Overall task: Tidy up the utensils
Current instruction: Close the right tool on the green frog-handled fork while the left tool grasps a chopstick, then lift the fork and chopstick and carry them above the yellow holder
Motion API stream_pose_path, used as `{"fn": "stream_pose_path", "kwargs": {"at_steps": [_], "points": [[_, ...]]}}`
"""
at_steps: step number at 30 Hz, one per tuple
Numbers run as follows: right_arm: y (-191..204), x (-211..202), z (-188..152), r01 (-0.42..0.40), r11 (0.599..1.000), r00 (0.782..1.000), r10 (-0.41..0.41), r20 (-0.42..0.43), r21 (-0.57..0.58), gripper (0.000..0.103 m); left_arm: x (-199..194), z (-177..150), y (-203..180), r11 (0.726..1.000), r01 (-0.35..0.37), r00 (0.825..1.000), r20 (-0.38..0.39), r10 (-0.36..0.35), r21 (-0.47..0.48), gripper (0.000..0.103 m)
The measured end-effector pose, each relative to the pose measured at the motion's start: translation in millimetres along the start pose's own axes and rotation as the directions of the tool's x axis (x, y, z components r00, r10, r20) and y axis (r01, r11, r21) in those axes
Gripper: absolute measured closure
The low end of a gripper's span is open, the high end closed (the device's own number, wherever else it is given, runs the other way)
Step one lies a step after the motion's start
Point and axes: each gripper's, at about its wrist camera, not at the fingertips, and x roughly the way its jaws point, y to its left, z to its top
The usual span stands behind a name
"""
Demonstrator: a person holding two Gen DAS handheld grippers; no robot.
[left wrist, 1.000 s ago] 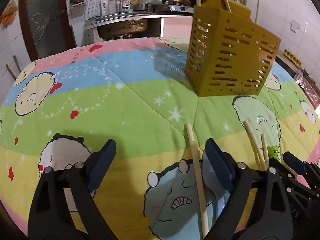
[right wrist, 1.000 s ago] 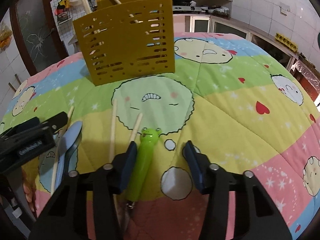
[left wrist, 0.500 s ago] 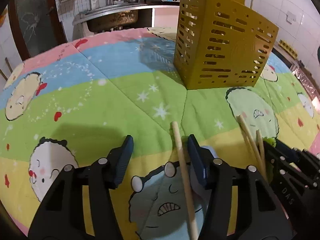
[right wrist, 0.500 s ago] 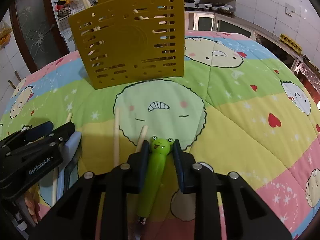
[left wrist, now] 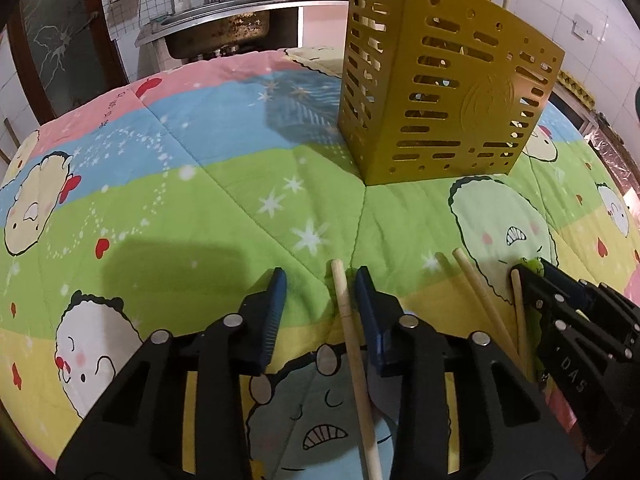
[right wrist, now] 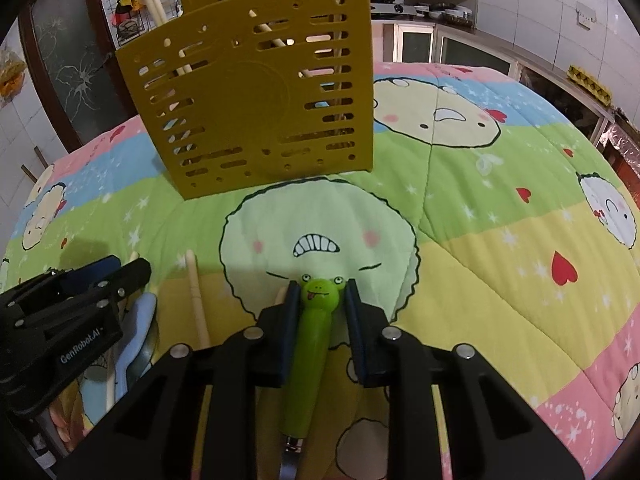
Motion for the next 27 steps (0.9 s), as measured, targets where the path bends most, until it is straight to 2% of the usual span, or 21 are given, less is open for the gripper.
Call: {"fn": "stream_pose_path", "kwargs": {"at_steps": [1,3,6,14,19,22,27], "points": [[0.1,-0.6,-0.4,0.0,1.0,1.0,0.0,0.003,-0.001,0.08,0.5,0.7,-0.4,1.0,-0.001,1.0,0.001,0.001,0.0,0.074],[-0.2,-3.7,-1.9,-0.006,1.0,1.0,0.006,0.011,0.005,0.08,-1.0,-0.3,-1.8,1.0,0.003,1.0,0.008,-0.003,0.001,0.086],[-1.7,-5.6,-1.4,-0.006,1.0,1.0,0.006,0.018,0.002,0.081,-3.9,-3.7,-5.1,1.0,0.001,1.0,0.018,-0.002,0.005,0.095],[-2.5,-24.7,1.1,-0.015,1.0,0.997,0.015,0.075,0.001,0.081,-12.3,-9.6,-4.4,1.0,-0.002,0.999,0.042,0.003,-0.013,0.098],[-10.4,-41.8,4.8,-0.019,1.0,0.992,0.017,0.129,0.01,0.081,-33.8,-11.7,-5.8,1.0,0.008,0.992,0.126,-0.006,-0.014,0.099],[-16.3,-53.8,7.6,-0.023,1.0,0.986,0.02,0.168,0.015,0.081,-50.4,-11.8,-1.4,0.999,0.012,0.982,0.19,-0.006,-0.03,0.099],[-22.2,-75.5,10.4,-0.019,1.0,0.97,0.015,0.243,0.013,0.081,-81.3,-12.3,6.8,0.998,0.012,0.952,0.306,0.006,-0.057,0.099]]}}
